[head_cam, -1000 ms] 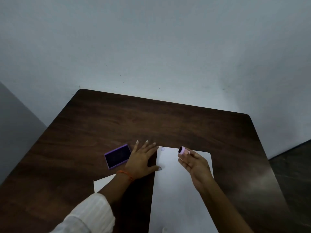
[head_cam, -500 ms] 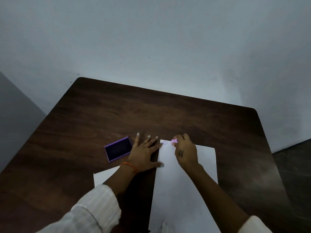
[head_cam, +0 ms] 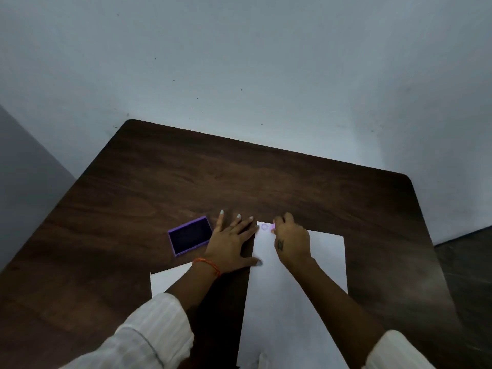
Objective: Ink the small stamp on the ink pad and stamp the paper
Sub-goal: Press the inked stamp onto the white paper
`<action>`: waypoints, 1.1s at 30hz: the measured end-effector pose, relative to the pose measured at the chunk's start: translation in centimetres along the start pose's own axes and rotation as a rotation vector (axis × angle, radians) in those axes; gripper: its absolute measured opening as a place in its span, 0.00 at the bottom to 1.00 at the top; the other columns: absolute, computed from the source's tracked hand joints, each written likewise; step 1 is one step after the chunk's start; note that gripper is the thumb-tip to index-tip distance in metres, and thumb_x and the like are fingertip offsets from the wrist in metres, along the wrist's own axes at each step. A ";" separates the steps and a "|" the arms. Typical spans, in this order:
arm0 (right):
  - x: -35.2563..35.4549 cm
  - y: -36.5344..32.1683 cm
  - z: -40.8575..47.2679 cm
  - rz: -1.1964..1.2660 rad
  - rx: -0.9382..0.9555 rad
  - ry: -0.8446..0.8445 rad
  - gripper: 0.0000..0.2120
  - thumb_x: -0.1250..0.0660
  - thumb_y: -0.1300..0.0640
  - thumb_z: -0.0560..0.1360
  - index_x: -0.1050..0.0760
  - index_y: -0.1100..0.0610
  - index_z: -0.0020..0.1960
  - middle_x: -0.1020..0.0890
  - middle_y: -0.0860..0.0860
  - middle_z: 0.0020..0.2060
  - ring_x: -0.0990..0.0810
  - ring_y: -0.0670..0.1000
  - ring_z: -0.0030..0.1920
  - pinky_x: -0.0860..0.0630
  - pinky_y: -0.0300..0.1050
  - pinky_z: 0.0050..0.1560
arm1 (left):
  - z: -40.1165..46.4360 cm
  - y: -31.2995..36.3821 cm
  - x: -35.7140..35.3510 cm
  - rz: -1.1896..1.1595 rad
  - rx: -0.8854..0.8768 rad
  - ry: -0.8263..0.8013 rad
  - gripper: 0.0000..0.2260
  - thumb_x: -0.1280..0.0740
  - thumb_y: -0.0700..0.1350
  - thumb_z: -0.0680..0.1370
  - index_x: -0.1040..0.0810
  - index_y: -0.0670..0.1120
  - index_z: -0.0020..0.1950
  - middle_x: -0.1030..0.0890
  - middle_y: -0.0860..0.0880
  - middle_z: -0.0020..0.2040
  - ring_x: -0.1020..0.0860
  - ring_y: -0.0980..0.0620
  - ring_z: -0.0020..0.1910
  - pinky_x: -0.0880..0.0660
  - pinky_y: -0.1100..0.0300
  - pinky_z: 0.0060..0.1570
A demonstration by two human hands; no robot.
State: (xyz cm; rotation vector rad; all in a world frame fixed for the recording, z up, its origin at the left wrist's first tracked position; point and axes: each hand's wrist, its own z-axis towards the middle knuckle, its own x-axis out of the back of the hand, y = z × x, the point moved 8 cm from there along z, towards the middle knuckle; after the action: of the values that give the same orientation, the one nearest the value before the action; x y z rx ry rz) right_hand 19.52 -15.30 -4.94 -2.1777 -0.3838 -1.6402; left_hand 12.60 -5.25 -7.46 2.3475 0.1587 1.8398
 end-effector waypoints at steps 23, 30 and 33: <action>0.1 -0.9 0.5 -0.079 0.169 0.048 0.20 0.35 0.57 0.76 0.32 0.62 0.66 0.25 0.58 0.64 0.26 0.57 0.62 0.29 0.46 0.64 | -0.1 -0.2 -0.2 -0.045 -0.017 0.016 0.40 0.42 0.71 0.69 0.51 0.54 0.75 0.51 0.50 0.78 0.55 0.47 0.76 0.75 0.43 0.65; 0.0 -1.0 0.3 -0.089 0.154 0.040 0.22 0.35 0.56 0.76 0.33 0.62 0.67 0.27 0.58 0.65 0.27 0.57 0.63 0.29 0.46 0.65 | -0.1 -0.1 -0.2 -0.058 -0.016 0.001 0.40 0.42 0.70 0.70 0.51 0.54 0.75 0.52 0.50 0.78 0.56 0.47 0.76 0.74 0.43 0.66; -0.3 -1.1 0.1 -0.114 0.157 0.031 0.23 0.34 0.56 0.75 0.34 0.62 0.67 0.27 0.58 0.66 0.27 0.57 0.64 0.29 0.46 0.65 | -0.1 0.0 -0.2 -0.065 -0.018 -0.013 0.39 0.42 0.70 0.70 0.51 0.54 0.75 0.52 0.50 0.78 0.56 0.47 0.76 0.74 0.43 0.66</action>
State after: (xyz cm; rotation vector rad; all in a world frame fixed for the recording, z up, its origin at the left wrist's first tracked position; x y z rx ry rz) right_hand 19.06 -14.25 -5.09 -2.0459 -0.6167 -1.6411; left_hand 12.43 -5.24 -7.66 2.3128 0.2132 1.7886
